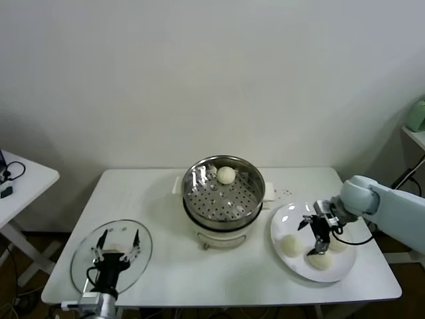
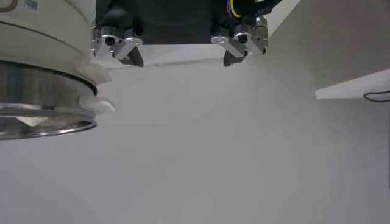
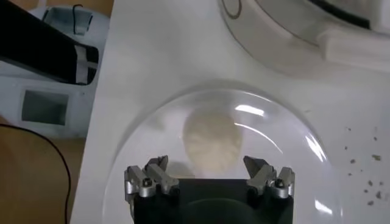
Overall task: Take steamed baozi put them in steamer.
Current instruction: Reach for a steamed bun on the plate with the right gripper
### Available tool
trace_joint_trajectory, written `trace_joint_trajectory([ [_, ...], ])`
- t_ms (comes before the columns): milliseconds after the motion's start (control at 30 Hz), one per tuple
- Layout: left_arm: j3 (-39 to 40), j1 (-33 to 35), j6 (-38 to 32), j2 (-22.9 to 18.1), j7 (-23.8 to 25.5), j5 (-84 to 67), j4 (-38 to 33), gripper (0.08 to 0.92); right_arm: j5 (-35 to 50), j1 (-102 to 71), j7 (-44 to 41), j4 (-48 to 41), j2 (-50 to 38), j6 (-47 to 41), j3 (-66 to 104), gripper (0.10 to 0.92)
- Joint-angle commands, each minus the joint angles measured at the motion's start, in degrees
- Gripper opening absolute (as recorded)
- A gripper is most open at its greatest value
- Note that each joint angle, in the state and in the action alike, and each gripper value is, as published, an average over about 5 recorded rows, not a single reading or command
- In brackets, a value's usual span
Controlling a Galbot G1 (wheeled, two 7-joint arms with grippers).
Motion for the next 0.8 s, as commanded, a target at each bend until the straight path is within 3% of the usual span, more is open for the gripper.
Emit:
trace_joint_trajectory([
  [33, -0.09, 0.1, -0.18, 0.1, -0.03, 0.22, 0.14, 0.823, -0.91, -3.97, 1.67, -2.04, 3.27, -0.67, 1.65, 0.823],
  [567, -0.04, 0.38, -0.56, -0.31, -0.11, 0.02, 1.12, 0.823, -2.57, -4.44, 1.92, -5.46, 5.97, -0.59, 2.15, 0.822],
  [800, -0.08, 0.27, -0.51, -0.31, -0.13, -0.01, 1.14, 0.823, -2.4, -4.51, 0.33, -5.43, 5.97, -0.67, 2.33, 0.753],
])
